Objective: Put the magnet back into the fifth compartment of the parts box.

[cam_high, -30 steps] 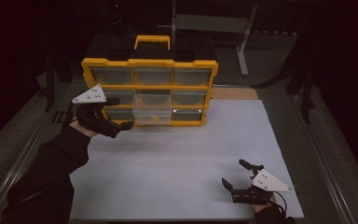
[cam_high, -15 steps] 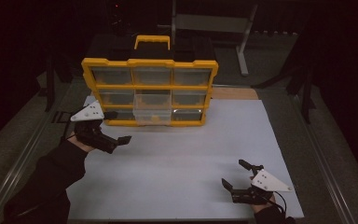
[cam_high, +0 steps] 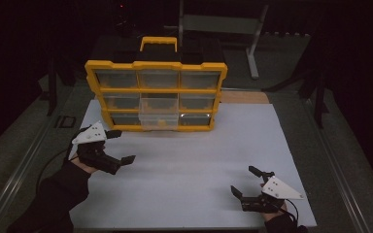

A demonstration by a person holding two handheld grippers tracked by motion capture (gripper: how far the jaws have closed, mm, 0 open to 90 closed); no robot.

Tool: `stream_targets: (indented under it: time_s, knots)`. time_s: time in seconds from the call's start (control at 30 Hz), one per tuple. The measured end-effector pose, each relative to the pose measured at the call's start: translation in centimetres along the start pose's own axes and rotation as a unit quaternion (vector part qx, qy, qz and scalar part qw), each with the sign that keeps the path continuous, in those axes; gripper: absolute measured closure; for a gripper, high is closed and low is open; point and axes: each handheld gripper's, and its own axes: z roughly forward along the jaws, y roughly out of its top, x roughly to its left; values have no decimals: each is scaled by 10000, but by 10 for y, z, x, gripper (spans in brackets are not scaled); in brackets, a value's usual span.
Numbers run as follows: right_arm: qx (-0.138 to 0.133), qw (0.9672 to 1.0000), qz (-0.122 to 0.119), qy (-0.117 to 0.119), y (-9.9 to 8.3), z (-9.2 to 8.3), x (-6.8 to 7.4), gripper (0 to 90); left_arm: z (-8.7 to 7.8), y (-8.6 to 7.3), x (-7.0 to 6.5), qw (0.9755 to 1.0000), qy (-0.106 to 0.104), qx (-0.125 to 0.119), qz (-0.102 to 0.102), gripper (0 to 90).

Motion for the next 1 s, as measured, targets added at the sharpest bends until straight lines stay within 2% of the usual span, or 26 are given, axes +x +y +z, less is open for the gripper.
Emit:
stream_targets:
  time_s: [0.13, 0.33, 0.6, 1.0]
  knots:
    - [-2, 10000, -1, -1, 0, 0, 0, 84, 0, -10, -4, 10000, -5, -82, -34, 0]
    - [10, 10000, -10, 5, 0, 0, 0, 84, 3, -25, -9, 10000, 4, -31, -49, 0]
    - [13, 10000, 0, 5, 0, 0, 0, 84, 9, -50, -16, 9998, -61, -39, -167, 0]
    - [7, 10000, -16, 11, 0, 0, 0, 84, 15, -76, -24, 9995, -63, -35, -294, 0]
